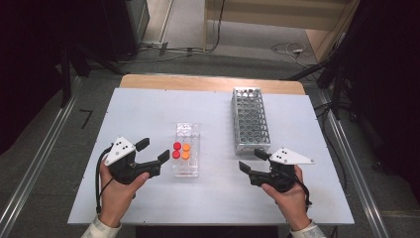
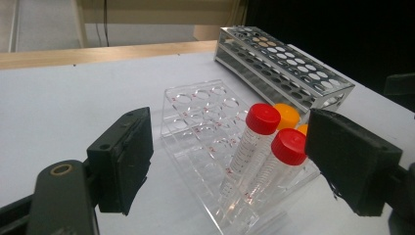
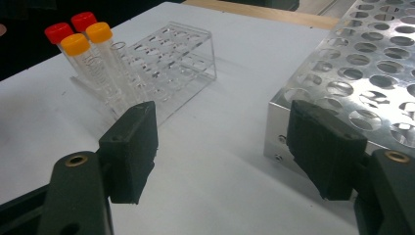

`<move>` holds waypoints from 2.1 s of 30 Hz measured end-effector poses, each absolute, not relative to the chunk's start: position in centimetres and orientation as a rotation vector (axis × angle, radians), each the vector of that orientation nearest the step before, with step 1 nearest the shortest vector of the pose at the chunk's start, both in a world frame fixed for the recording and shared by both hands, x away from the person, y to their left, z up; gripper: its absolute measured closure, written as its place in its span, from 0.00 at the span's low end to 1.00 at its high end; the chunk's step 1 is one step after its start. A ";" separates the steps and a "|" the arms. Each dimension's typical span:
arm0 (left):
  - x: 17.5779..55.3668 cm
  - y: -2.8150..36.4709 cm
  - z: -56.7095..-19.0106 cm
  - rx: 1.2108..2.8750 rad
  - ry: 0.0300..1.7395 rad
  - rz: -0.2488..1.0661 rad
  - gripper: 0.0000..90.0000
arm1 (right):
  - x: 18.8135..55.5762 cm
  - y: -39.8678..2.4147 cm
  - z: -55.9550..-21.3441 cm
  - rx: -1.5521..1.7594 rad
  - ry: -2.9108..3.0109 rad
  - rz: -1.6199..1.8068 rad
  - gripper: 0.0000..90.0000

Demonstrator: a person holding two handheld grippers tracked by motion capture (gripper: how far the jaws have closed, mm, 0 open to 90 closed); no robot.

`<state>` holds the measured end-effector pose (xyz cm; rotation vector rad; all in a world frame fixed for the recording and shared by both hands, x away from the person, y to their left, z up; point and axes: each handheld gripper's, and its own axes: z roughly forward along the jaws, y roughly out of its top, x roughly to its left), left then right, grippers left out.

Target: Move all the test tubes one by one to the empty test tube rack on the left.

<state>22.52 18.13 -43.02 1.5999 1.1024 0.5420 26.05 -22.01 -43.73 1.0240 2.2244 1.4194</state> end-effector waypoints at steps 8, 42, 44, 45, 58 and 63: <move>22.2 18.3 -43.4 1.588 1.107 0.563 0.21 | 26.1 -23.4 -43.8 1.057 2.200 1.403 0.28; 21.2 19.8 -44.9 1.607 1.155 0.577 0.20 | 25.4 -28.2 -44.4 1.118 2.145 1.352 0.25; 21.1 19.9 -45.0 1.609 1.157 0.580 0.20 | 25.4 -28.5 -44.5 1.124 2.142 1.348 0.25; 21.1 19.9 -45.1 1.611 1.161 0.580 0.20 | 25.5 -28.6 -44.5 1.126 2.141 1.346 0.25; 20.7 20.9 -45.5 1.601 1.190 0.589 0.20 | 25.3 -30.8 -44.8 1.167 2.113 1.325 0.25; 20.6 21.1 -45.6 1.597 1.196 0.592 0.20 | 25.2 -31.7 -44.9 1.182 2.099 1.321 0.24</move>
